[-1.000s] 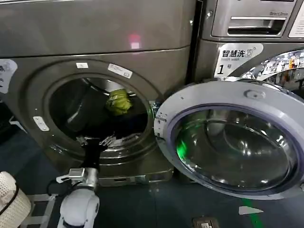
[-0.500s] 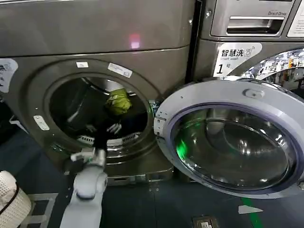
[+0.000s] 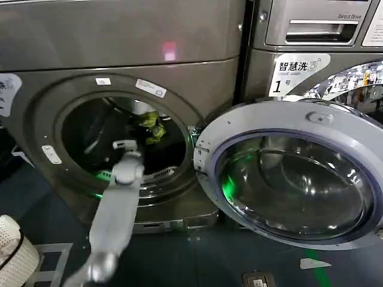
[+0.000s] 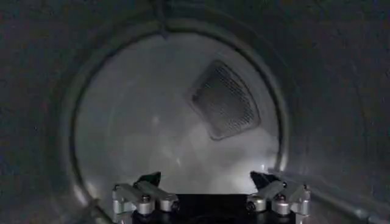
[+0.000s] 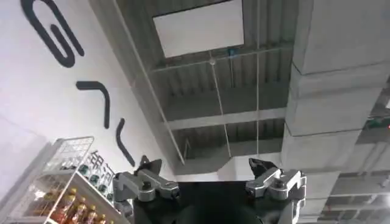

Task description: Grasp the clothes from the dryer.

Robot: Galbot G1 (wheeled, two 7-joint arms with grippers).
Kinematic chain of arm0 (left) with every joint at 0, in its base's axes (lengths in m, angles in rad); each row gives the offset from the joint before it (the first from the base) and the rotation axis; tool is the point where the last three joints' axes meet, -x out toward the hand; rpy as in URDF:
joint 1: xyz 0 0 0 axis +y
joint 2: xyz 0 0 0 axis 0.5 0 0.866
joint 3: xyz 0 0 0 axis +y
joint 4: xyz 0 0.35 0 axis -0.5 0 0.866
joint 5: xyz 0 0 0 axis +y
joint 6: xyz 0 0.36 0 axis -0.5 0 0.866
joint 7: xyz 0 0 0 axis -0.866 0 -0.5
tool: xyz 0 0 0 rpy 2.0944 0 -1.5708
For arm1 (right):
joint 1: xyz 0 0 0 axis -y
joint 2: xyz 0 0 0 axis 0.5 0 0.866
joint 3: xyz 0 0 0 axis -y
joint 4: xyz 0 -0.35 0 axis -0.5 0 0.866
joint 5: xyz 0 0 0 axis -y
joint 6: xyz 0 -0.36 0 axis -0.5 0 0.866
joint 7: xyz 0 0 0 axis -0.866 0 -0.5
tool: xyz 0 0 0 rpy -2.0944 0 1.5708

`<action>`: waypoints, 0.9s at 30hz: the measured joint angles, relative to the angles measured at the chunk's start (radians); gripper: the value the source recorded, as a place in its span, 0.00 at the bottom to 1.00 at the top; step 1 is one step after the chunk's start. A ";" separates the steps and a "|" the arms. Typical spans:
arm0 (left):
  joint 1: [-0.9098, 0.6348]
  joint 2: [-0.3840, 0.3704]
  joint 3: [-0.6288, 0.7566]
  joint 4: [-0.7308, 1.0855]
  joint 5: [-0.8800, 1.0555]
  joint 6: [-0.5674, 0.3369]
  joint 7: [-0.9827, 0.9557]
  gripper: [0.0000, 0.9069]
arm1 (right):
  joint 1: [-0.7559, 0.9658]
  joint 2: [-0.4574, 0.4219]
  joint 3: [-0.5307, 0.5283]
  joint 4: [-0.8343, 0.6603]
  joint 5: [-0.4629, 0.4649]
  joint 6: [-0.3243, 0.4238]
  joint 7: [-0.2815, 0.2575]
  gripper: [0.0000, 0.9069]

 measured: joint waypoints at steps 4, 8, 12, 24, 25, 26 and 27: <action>-0.066 0.026 0.020 0.114 0.210 -0.058 0.195 1.00 | 0.001 0.006 -0.003 0.009 -0.002 0.000 0.001 1.00; -0.120 0.042 0.043 0.210 0.384 -0.141 0.360 1.00 | 0.000 0.008 -0.004 0.016 -0.002 0.001 0.001 1.00; -0.167 0.058 0.083 0.275 0.511 -0.183 0.473 1.00 | -0.001 0.014 -0.003 0.017 -0.002 0.003 -0.001 1.00; -0.271 0.049 0.246 0.411 0.699 -0.135 0.583 1.00 | 0.010 0.019 -0.013 0.022 -0.006 0.010 -0.005 1.00; -0.275 0.045 0.256 0.418 0.703 -0.127 0.582 1.00 | 0.011 0.019 -0.014 0.022 -0.007 0.011 -0.005 1.00; -0.278 0.040 0.267 0.427 0.707 -0.118 0.582 1.00 | 0.013 0.019 -0.015 0.021 -0.008 0.012 -0.005 1.00; -0.280 0.035 0.277 0.437 0.709 -0.109 0.583 1.00 | 0.014 0.019 -0.017 0.021 -0.009 0.013 -0.006 1.00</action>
